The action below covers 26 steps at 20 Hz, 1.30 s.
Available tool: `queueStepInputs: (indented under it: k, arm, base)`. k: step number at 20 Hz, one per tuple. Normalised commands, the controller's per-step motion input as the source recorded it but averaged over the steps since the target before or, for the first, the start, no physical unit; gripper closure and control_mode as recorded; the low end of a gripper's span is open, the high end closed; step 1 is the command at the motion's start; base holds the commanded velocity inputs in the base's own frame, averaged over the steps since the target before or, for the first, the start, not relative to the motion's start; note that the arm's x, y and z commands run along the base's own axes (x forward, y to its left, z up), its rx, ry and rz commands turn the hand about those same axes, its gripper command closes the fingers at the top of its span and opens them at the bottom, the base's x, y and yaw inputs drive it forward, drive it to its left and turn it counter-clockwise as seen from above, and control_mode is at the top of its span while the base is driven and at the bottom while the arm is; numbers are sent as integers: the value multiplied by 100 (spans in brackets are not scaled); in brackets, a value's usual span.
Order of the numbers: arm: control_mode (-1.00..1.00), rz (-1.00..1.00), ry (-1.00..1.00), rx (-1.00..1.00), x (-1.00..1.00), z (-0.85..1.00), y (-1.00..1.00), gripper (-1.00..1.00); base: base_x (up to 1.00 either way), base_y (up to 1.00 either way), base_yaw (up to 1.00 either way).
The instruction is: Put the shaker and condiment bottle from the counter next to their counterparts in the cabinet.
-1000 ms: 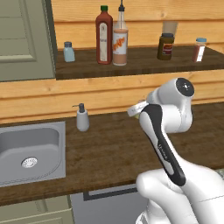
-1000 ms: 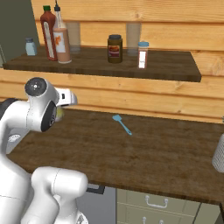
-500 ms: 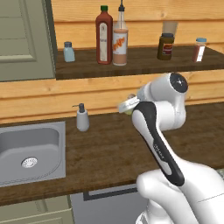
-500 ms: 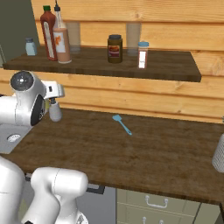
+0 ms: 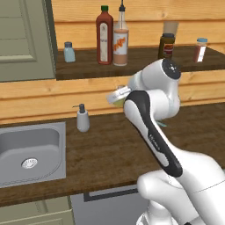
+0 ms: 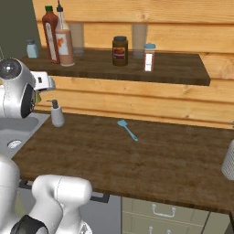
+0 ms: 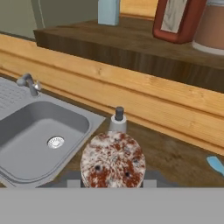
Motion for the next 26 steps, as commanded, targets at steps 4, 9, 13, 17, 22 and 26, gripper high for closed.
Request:
queueStepInputs:
  k: [4,9,13,17,22,26]
  arm:
    - [-100,7,0,5,-4,28,10,100]
    - [-100,2,0,0,0,25,11,100]
    - [-100,0,2,-3,0,20,14,100]
    - [-100,0,5,-1,3,31,10,100]
    - [-100,0,7,0,4,42,11,100]
    - [-100,0,7,0,6,44,17,100]
  base:
    - [0,0,0]
    - [0,0,0]
    - [0,0,0]
    - [0,0,0]
    - [0,0,0]
    - [0,0,0]
